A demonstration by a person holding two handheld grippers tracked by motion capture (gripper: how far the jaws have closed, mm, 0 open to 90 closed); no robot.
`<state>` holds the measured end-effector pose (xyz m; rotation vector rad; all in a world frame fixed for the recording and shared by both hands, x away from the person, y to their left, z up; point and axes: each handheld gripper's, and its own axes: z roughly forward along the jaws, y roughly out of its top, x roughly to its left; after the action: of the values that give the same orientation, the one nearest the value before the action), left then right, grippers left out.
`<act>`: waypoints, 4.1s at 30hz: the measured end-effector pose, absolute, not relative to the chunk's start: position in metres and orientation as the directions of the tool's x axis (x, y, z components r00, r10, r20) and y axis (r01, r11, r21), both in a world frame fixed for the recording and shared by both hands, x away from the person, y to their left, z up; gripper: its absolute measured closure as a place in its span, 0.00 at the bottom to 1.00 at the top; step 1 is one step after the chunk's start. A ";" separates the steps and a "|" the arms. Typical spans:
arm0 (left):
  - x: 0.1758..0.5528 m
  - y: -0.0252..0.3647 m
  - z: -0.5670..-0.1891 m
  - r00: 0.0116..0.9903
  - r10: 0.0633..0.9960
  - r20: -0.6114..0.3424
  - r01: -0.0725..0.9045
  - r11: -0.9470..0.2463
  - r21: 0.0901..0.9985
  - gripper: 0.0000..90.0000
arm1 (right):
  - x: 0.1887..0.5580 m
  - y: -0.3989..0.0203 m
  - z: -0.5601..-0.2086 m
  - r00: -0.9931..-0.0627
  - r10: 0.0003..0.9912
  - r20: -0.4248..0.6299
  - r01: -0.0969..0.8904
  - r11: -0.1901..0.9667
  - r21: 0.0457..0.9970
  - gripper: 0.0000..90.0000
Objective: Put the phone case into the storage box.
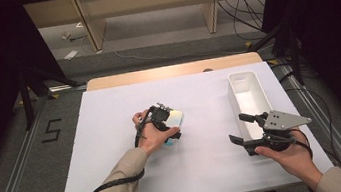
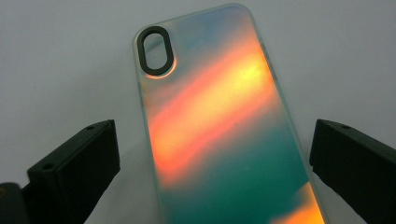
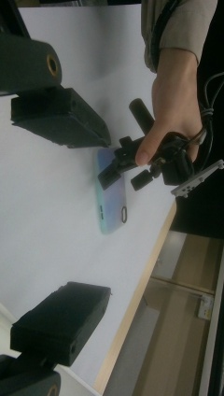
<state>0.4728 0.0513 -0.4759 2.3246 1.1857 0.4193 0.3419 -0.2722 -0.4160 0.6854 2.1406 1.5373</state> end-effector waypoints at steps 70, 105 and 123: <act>0.472 0.047 -0.479 0.483 0.875 -0.024 0.769 -0.411 0.490 0.15 | 0.342 -0.271 -0.418 -0.800 0.599 -0.043 0.158 0.278 0.948 0.26; 0.470 0.051 -0.478 0.492 0.870 -0.037 0.759 -0.408 0.507 0.18 | 0.342 -0.271 -0.417 -0.798 0.601 -0.041 0.156 0.272 0.949 0.26; 0.464 0.051 -0.469 0.525 0.848 -0.069 0.714 -0.394 0.579 0.19 | 0.342 -0.271 -0.416 -0.790 0.611 -0.044 0.152 0.265 0.952 0.26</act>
<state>0.4640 0.0505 -0.4686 2.2137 1.2659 0.3203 0.3416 -0.2715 -0.4163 0.6915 2.1375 1.5392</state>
